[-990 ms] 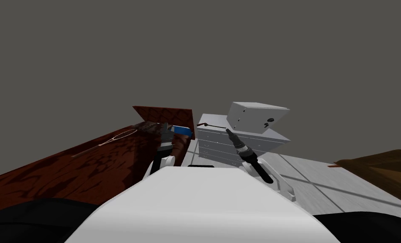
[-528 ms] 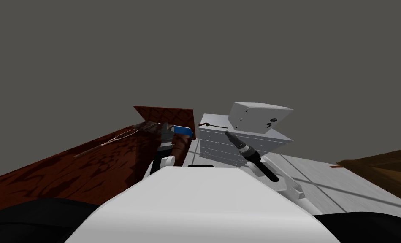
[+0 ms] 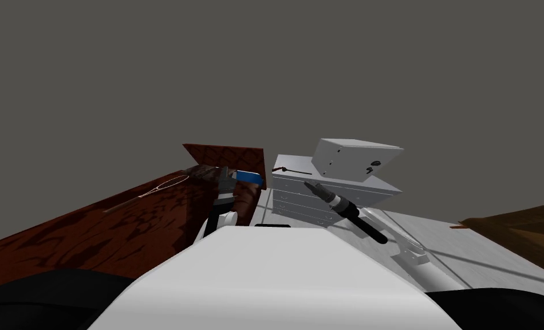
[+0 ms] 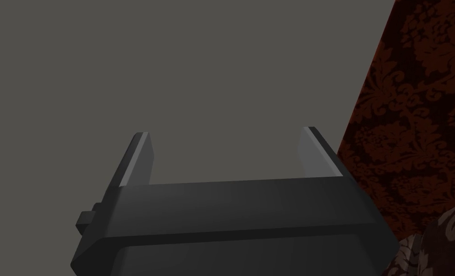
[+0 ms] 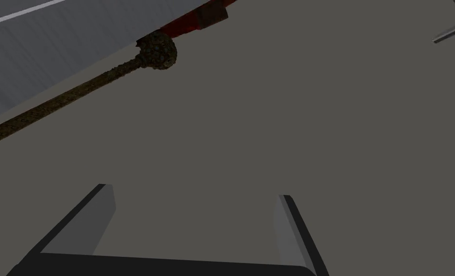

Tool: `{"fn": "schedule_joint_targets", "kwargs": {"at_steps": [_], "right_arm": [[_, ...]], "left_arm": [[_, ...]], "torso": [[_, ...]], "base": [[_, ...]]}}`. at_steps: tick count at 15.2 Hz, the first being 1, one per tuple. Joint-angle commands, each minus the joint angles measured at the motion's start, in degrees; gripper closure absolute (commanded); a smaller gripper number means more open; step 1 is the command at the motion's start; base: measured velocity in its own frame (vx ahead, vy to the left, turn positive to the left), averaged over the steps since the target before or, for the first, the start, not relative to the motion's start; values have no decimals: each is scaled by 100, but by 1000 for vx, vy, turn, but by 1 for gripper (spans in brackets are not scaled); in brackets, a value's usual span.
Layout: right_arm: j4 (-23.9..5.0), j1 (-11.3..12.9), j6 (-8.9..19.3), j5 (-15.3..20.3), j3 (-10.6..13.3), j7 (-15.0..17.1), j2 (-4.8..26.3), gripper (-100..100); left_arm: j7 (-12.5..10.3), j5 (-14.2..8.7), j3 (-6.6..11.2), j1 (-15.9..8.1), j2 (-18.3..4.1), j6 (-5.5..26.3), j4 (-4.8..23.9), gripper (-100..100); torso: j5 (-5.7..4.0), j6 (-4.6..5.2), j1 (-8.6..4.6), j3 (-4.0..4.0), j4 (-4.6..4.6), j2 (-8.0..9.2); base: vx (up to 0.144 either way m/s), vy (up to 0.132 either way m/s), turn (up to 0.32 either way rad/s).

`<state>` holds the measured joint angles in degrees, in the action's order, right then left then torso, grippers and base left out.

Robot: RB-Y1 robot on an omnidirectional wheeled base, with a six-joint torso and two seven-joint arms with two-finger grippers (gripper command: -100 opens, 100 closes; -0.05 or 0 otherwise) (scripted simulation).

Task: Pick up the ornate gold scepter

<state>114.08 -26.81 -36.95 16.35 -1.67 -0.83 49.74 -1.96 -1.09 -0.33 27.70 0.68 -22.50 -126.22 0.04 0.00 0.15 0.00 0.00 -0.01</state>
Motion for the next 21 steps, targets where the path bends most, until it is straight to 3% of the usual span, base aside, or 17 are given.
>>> {"fn": "schedule_joint_targets", "kwargs": {"at_steps": [1,6,7,8,10,14,17,21], "right_arm": [[-159,24,-71,134,-25,-10,286,-100],[-306,40,-138,262,-47,-20,897,-100],[-306,40,-138,262,-47,-20,899,-100],[-454,55,-207,393,-69,-31,1112,-100],[-454,55,-207,393,-69,-31,1312,-100],[-752,78,-346,657,-106,-50,1853,-100],[-752,78,-346,657,-106,-50,2134,-100],[-1046,91,-486,924,-133,-69,2694,-100]], "left_arm": [[0,0,0,0,0,0,0,0],[0,0,0,0,0,0,0,0],[0,0,0,0,0,0,0,0],[0,0,0,0,0,0,0,0],[0,0,0,0,0,0,0,0],[0,0,0,0,0,0,0,0],[0,0,0,0,0,0,0,0],[0,0,0,0,0,0,0,0]], "torso": [[0,0,0,0,0,0],[1,0,7,-2,-1,-4],[1,0,5,-2,-1,-4],[0,0,0,-2,-1,-3],[1,-1,5,-3,-1,-5],[2,-1,8,-4,-2,-8],[2,-1,9,-5,-2,-9],[1,0,5,-3,-1,-5]], "base": [[8,47,13],[8,52,8],[5,28,0],[11,47,17],[11,50,8],[17,60,12],[14,49,6],[13,49,15]]}}
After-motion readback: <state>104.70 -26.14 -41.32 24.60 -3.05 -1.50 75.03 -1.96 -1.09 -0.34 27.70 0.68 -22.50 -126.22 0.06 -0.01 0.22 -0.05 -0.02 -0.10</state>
